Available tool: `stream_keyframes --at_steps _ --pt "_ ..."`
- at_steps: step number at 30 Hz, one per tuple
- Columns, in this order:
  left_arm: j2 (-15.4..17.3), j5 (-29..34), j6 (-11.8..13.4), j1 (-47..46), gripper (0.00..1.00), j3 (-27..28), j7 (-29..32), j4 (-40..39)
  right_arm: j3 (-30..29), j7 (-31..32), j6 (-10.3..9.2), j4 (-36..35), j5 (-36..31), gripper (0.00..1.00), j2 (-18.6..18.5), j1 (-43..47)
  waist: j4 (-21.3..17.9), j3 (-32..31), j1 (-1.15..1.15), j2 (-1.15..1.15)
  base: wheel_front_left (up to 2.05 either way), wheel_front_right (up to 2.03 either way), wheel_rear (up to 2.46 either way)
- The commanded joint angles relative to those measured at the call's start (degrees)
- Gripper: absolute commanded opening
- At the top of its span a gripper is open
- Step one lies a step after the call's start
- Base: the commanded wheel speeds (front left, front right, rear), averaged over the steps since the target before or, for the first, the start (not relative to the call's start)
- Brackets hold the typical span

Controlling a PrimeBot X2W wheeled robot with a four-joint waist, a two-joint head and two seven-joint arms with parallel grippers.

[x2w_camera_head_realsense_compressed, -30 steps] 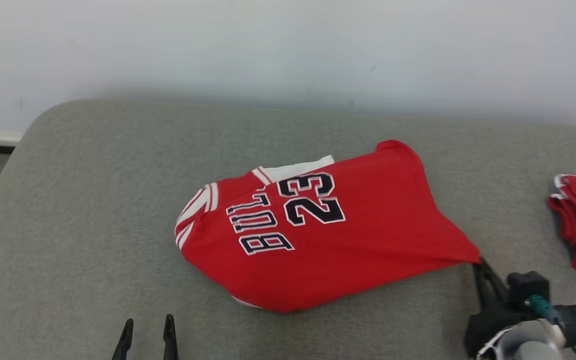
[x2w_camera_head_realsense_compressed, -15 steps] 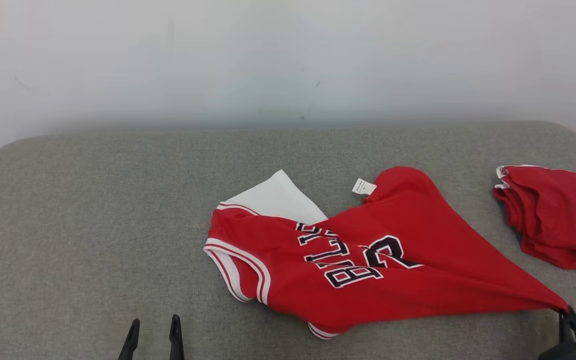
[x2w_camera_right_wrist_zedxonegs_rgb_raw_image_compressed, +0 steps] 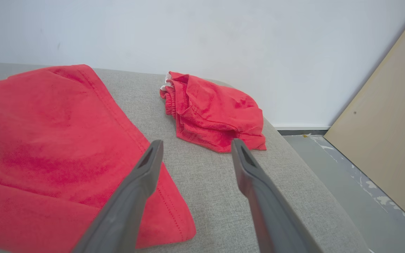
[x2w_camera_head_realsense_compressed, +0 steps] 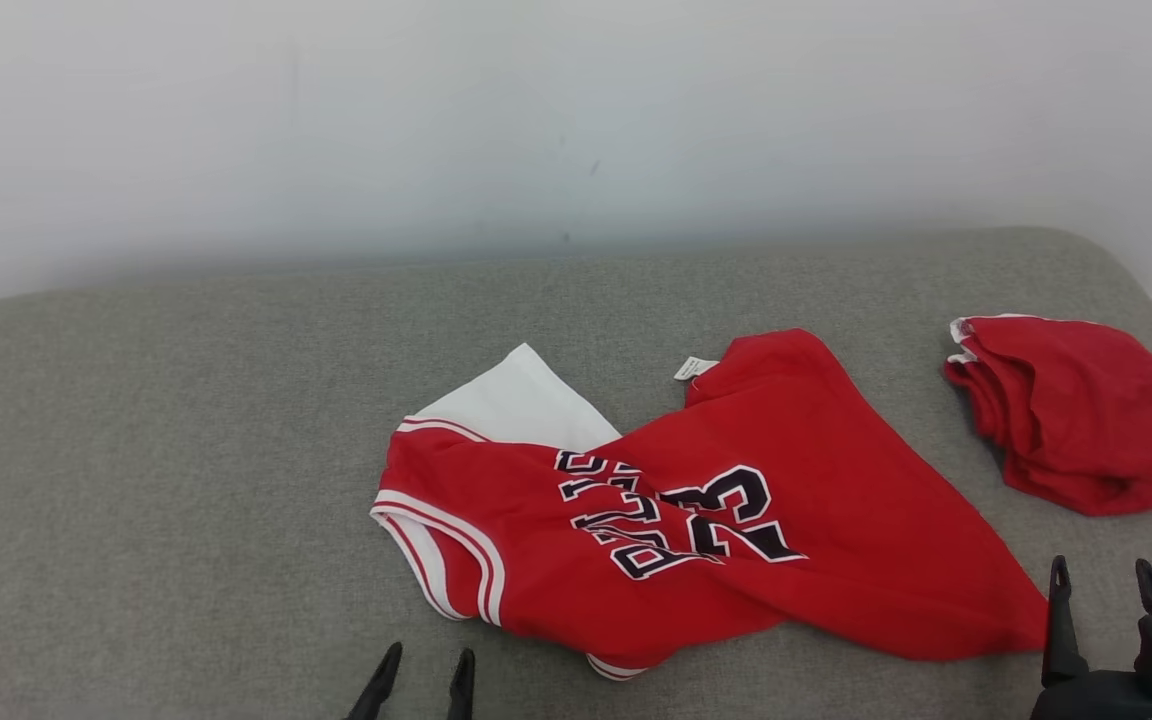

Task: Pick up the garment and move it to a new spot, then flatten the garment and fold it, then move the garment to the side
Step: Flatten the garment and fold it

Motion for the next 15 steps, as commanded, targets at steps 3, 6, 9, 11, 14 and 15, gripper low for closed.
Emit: stream_keyframes --at_steps 3,6,9,11,14,15 --pt "0.01 -1.76 -0.48 -4.21 1.0 -2.75 -0.2 4.61 3.15 -0.15 -0.16 -3.04 2.64 1.0 0.72 2.05 -2.45 0.26 0.01 0.0 0.0 0.0 0.0" --pt "-0.01 -2.82 -0.71 -6.07 1.0 -4.12 -0.19 7.06 4.35 -0.15 -0.16 -3.77 3.6 1.0 0.79 2.65 -3.11 0.38 0.01 0.0 0.0 0.0 0.0" --pt "0.04 -4.42 -0.86 -9.19 1.0 -4.97 -0.2 11.02 6.03 -0.15 -0.16 -3.89 4.58 1.0 0.94 3.04 -4.06 0.57 0.01 0.0 0.0 0.0 0.0" --pt "0.0 -6.47 -0.9 -10.83 1.0 -5.39 -0.19 14.37 6.79 -0.15 -0.16 -3.77 5.11 1.0 0.94 2.93 -4.69 0.75 0.01 0.0 0.0 0.0 0.0" --pt "0.02 -10.16 -0.98 -13.66 1.0 -6.09 0.31 18.88 7.73 -0.15 -0.16 -3.91 5.81 1.0 0.94 3.08 -5.63 0.95 0.01 0.0 0.0 0.0 0.0" --pt "-0.04 -10.87 -0.98 -14.48 1.0 -6.64 0.45 20.19 7.88 -0.15 -0.16 -3.94 6.03 1.0 0.95 3.12 -5.93 0.98 0.01 0.0 0.0 0.0 0.0"
